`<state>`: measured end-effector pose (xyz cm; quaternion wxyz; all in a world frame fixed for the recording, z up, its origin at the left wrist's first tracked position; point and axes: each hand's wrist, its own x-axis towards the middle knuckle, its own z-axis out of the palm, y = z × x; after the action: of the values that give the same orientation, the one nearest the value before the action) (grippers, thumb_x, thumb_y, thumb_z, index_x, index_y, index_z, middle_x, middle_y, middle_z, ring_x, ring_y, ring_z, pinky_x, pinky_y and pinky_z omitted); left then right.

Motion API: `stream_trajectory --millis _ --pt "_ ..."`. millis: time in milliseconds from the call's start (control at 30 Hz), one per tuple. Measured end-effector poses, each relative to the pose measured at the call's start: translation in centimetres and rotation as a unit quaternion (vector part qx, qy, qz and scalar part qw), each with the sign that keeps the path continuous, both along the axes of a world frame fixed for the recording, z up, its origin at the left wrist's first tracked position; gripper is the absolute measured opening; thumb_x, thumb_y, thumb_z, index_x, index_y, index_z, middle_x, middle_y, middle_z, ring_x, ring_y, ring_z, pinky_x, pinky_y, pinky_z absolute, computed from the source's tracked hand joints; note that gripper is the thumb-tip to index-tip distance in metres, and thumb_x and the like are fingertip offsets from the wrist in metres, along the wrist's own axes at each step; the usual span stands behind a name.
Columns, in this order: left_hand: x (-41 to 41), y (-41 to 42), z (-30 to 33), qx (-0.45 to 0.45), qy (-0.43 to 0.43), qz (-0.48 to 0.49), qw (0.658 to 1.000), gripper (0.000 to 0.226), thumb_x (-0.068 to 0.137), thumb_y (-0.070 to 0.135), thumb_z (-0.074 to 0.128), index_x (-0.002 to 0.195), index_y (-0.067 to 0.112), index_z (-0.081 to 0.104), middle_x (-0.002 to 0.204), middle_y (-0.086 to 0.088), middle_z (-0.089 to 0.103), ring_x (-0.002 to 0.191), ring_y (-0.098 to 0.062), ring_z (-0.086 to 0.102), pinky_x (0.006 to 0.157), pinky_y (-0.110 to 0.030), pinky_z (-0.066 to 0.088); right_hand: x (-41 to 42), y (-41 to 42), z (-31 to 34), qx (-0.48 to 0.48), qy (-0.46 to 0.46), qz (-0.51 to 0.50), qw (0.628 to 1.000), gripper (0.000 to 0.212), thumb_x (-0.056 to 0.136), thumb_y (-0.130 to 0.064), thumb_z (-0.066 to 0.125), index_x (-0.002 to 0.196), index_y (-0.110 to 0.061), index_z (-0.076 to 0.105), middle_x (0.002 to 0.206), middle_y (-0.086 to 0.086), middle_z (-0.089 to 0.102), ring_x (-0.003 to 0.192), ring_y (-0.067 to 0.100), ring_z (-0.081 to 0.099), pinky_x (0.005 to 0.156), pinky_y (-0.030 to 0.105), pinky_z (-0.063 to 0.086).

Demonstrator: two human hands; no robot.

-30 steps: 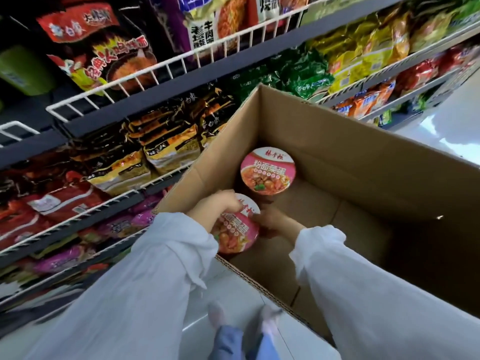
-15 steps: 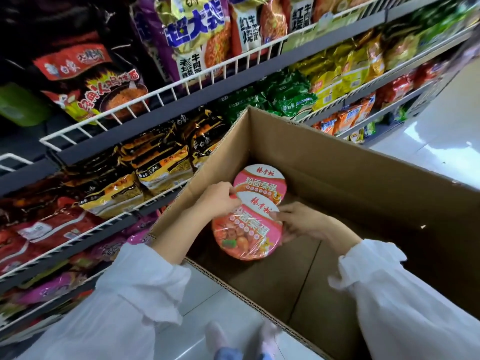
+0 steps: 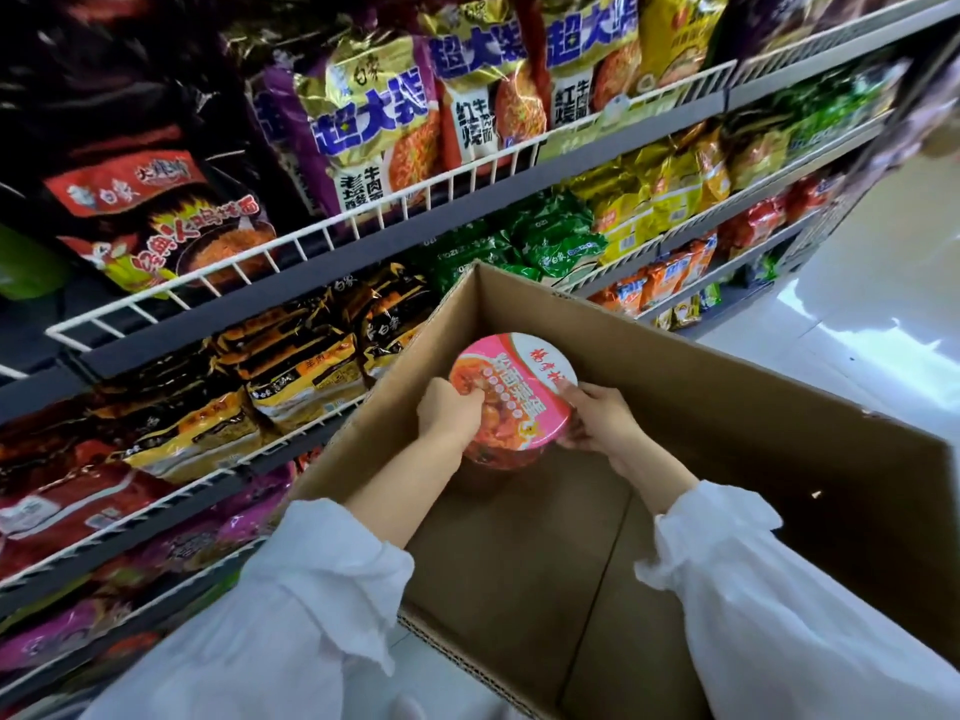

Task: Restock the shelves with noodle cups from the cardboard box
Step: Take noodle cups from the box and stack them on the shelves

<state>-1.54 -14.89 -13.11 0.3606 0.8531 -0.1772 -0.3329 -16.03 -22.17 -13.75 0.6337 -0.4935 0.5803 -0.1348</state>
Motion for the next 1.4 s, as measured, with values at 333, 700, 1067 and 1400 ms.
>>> stream_trajectory --millis 333,700,1067,1400 --pt "1.4 -1.1 -1.9 0.018 0.315 0.076 0.946 0.077 0.082 0.059 0.056 0.144 0.019 0.035 0.141 -0.009 0.047 0.133 -0.034 0.039 0.108 -0.060 0.021 1.3 0.4 -1.9 0.120 -0.091 -0.034 0.988 0.052 0.091 -0.050 0.049 0.127 -0.013 0.052 0.108 0.001 0.066 0.093 0.015 0.063 0.084 0.027 0.048" --pt "0.6 -0.6 -1.5 -0.021 0.330 0.035 0.943 0.035 0.087 0.053 0.051 0.103 0.022 0.052 0.097 -0.003 0.060 0.082 -0.018 0.054 0.088 -0.040 0.033 0.8 2.1 -1.3 0.126 -0.105 -0.081 0.983 0.050 0.090 -0.049 0.049 0.128 -0.016 0.052 0.111 0.004 0.065 0.095 0.019 0.060 0.074 0.031 0.044" --pt "-2.3 3.0 5.8 -0.052 0.303 0.015 0.951 0.046 0.083 0.058 0.054 0.112 0.023 0.046 0.106 -0.005 0.053 0.098 -0.023 0.048 0.090 -0.039 0.034 -1.7 5.8 6.1 0.052 -0.185 -0.111 0.975 0.066 0.092 -0.062 0.029 0.135 -0.015 0.045 0.129 0.010 0.056 0.078 0.011 0.055 0.088 0.038 0.040" --pt "1.0 10.7 17.7 -0.201 0.227 -0.065 0.951 0.030 0.085 0.058 0.051 0.099 0.032 0.057 0.104 0.001 0.065 0.102 -0.021 0.058 0.095 -0.042 0.044 1.0 10.2 18.3 -0.107 -0.186 -0.011 0.977 0.075 0.085 -0.071 0.026 0.142 -0.023 0.037 0.136 0.006 0.052 0.124 0.027 0.049 0.102 0.046 0.037"
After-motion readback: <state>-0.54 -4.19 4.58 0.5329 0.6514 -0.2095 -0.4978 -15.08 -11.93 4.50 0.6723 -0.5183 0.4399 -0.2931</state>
